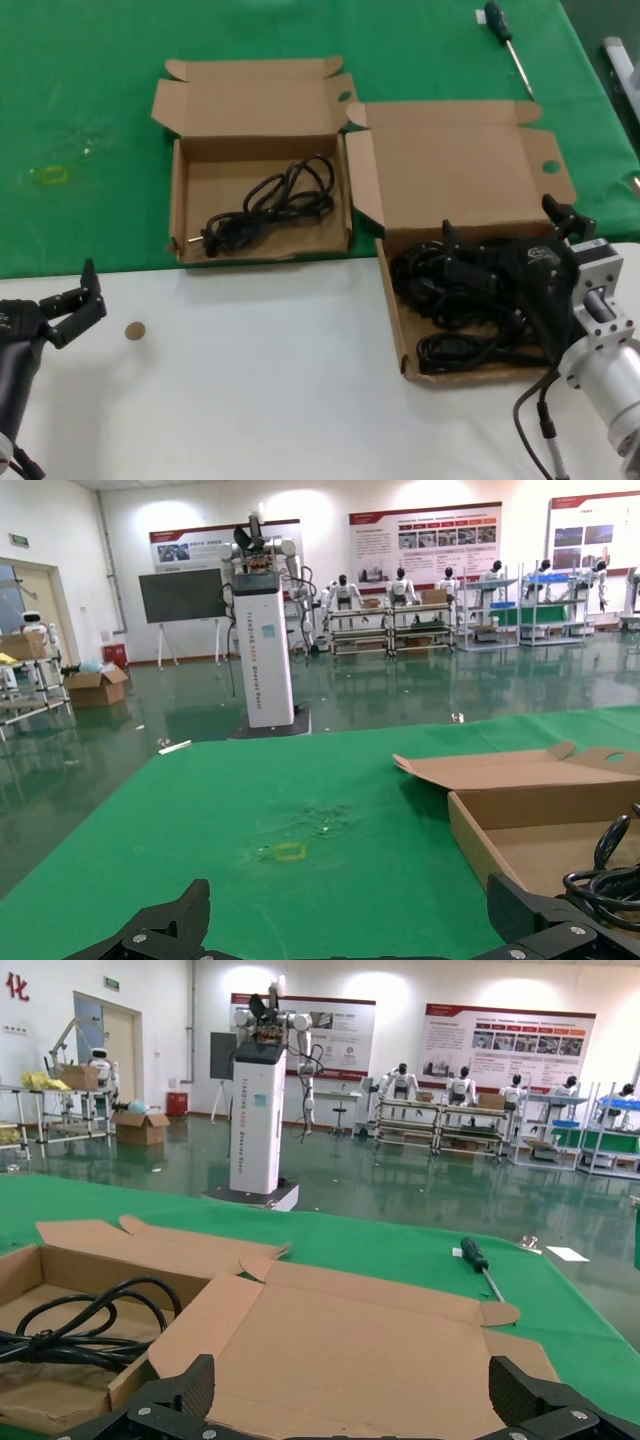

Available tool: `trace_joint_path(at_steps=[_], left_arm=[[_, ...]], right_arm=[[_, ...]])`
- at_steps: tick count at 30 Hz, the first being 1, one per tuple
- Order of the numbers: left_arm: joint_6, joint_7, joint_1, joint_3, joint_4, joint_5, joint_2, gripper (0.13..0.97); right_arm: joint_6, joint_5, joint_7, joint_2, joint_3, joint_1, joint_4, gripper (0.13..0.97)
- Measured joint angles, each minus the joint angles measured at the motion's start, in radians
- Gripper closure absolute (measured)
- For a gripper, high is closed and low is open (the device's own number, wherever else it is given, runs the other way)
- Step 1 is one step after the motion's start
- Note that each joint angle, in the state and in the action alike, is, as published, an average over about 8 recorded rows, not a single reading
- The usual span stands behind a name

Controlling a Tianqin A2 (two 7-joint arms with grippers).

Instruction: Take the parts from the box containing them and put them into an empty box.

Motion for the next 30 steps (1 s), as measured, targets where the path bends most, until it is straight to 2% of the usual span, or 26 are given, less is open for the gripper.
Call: trace_joint_path(at_steps=[30], left_arm=[[0.000, 0.000, 0.000, 0.000, 0.000, 0.000, 0.000, 0.132]], right_arm=[[0.000, 0.000, 0.000, 0.000, 0.000, 0.000, 0.000, 0.129]])
